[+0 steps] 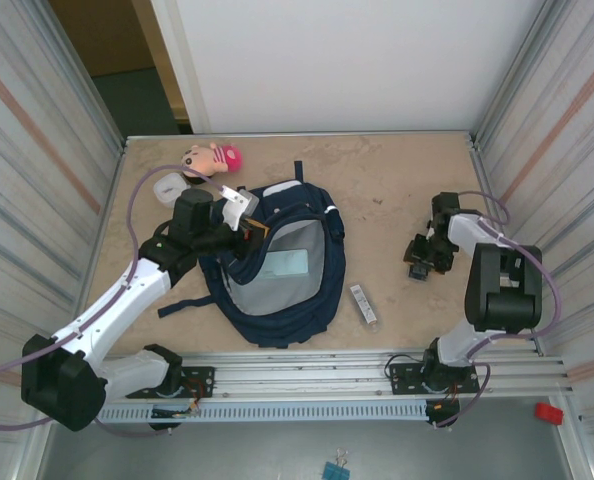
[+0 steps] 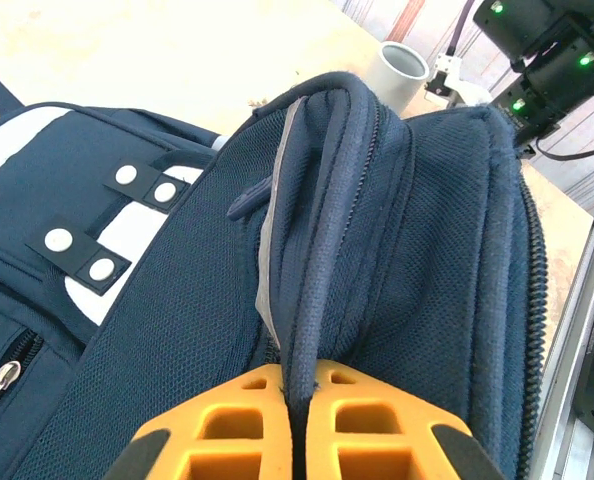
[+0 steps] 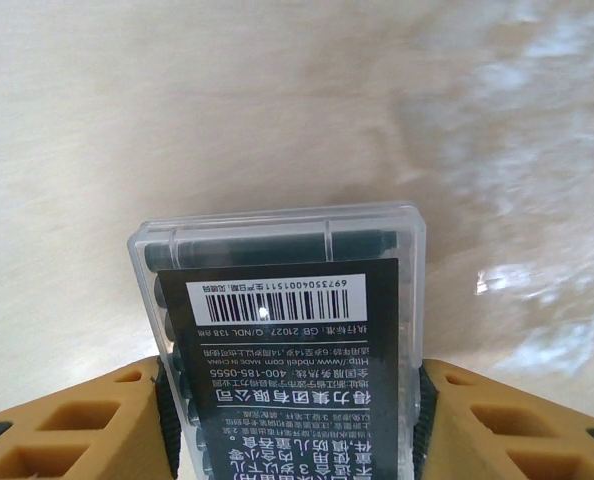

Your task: Pack the student bag

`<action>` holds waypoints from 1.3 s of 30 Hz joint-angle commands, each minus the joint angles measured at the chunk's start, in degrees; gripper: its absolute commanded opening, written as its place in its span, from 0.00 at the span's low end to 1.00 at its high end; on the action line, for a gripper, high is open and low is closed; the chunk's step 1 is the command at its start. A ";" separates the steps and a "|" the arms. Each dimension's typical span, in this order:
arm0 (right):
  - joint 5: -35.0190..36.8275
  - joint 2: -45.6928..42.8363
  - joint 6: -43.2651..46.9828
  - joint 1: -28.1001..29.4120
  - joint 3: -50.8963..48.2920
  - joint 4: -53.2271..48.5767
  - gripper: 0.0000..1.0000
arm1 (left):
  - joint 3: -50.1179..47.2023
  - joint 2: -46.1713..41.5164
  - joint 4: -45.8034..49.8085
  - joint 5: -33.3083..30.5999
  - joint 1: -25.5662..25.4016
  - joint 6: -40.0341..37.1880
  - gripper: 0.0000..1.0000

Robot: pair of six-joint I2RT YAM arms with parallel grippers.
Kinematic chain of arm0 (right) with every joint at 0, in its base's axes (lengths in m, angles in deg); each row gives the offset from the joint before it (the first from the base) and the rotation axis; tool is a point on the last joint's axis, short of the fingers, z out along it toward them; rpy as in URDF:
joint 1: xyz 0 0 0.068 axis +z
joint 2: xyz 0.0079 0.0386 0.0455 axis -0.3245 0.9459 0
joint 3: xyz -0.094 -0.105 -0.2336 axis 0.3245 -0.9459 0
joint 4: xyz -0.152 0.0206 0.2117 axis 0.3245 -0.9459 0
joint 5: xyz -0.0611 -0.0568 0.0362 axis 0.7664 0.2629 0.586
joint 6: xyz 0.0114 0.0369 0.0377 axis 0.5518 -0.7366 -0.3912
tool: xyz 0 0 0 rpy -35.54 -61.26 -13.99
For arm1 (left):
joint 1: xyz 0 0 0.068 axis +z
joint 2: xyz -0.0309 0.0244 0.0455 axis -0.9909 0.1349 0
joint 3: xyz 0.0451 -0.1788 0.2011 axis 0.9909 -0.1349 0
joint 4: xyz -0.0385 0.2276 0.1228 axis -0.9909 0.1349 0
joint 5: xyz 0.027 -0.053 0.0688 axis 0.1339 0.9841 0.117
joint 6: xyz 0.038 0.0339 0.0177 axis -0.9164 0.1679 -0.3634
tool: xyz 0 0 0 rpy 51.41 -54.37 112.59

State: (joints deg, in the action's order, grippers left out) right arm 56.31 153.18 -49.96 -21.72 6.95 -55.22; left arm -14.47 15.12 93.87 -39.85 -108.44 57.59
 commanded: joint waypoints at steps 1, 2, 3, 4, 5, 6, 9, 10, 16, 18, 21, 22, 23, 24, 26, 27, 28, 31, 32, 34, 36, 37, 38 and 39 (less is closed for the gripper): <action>-4.75 -7.71 -3.37 3.74 -0.51 -0.27 0.40 | 0.71 -1.30 -4.95 0.18 0.80 1.15 0.06; -6.47 -9.73 -4.41 5.52 -0.60 -0.10 0.40 | 0.79 -1.48 -5.14 0.25 0.82 1.18 0.06; -8.09 -11.70 -5.88 7.55 -0.65 -0.01 0.40 | 0.81 -1.61 -5.21 0.31 0.80 1.30 0.06; -8.99 -13.33 -7.27 9.58 -0.70 0.15 0.40 | 0.90 -1.73 -5.28 0.32 0.80 1.36 0.06; -10.01 -15.16 -8.69 11.92 -0.49 0.18 0.40 | 0.97 -1.76 -5.25 0.33 0.80 1.39 0.06; -10.58 -16.66 -10.21 14.20 -0.15 0.03 0.40 | 1.11 -1.87 -5.22 0.39 0.80 1.26 0.06; -13.57 -21.06 -15.16 19.93 0.36 1.53 0.40 | 1.25 -1.86 -5.01 0.63 0.80 1.20 0.06; -14.28 -22.08 -16.90 21.38 0.27 2.21 0.40 | 1.20 -1.87 -4.98 0.63 0.80 1.22 0.06; -16.16 -24.69 -27.40 34.68 -1.34 9.29 0.41 | 1.24 -2.19 -5.61 0.91 0.80 1.58 0.06; -14.51 -23.94 -30.39 39.81 -1.60 11.17 0.41 | 1.32 -2.40 -5.77 0.88 0.80 1.67 0.06; -12.36 -22.27 -35.48 46.23 -2.77 16.34 0.40 | 1.38 -2.63 -6.00 0.69 0.80 2.06 0.06; -12.32 -21.42 -37.89 47.85 -3.38 18.98 0.41 | 1.38 -2.73 -6.03 0.68 0.80 2.10 0.06; -12.41 -20.51 -39.85 49.30 -3.91 21.49 0.41 | 1.49 -2.82 -6.05 0.68 0.81 2.19 0.06; -12.75 -19.54 -40.99 50.35 -4.11 23.59 0.41 | 1.38 -2.85 -6.03 0.78 0.86 2.28 0.06; -13.52 -16.71 -42.75 52.33 -3.24 25.28 0.41 | 1.42 -3.20 -5.95 0.72 0.84 2.28 0.06; -13.63 -15.47 -43.07 53.38 -2.68 25.32 0.40 | 1.48 -3.31 -5.87 0.71 0.80 2.30 0.06; -13.73 -14.09 -43.56 54.55 -2.10 25.38 0.40 | 1.42 -3.42 -5.78 0.58 0.82 2.13 0.06; -13.40 -10.78 -46.04 56.68 -1.91 27.08 0.40 | 1.60 -3.65 -5.60 0.41 0.82 1.97 0.06; -13.31 -9.71 -47.11 56.84 -2.02 28.29 0.41 | 1.60 -3.75 -5.70 0.57 0.80 2.02 0.06; -12.86 -7.70 -48.68 56.86 -1.95 29.53 0.41 | 1.68 -3.73 -5.86 1.02 0.86 2.26 0.06; -12.91 -5.71 -49.34 56.84 -1.34 30.11 0.42 | 1.68 -3.90 -5.86 1.32 0.83 2.43 0.06; -13.02 -4.66 -49.34 56.67 -0.91 30.38 0.42 | 1.60 -4.00 -5.81 1.44 0.86 2.38 0.06; -13.30 -3.47 -49.39 56.41 -0.62 30.74 0.42 | 1.59 -4.15 -5.78 1.31 0.88 2.32 0.06; -13.36 -2.57 -49.34 56.04 -0.27 31.27 0.42 | 1.52 -4.37 -5.73 1.25 0.83 2.11 0.06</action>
State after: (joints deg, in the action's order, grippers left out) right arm 42.96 148.56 -96.99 34.85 4.44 -26.61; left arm -14.47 13.79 93.43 -39.68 -108.42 59.01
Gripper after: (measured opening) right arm 0.534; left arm 0.075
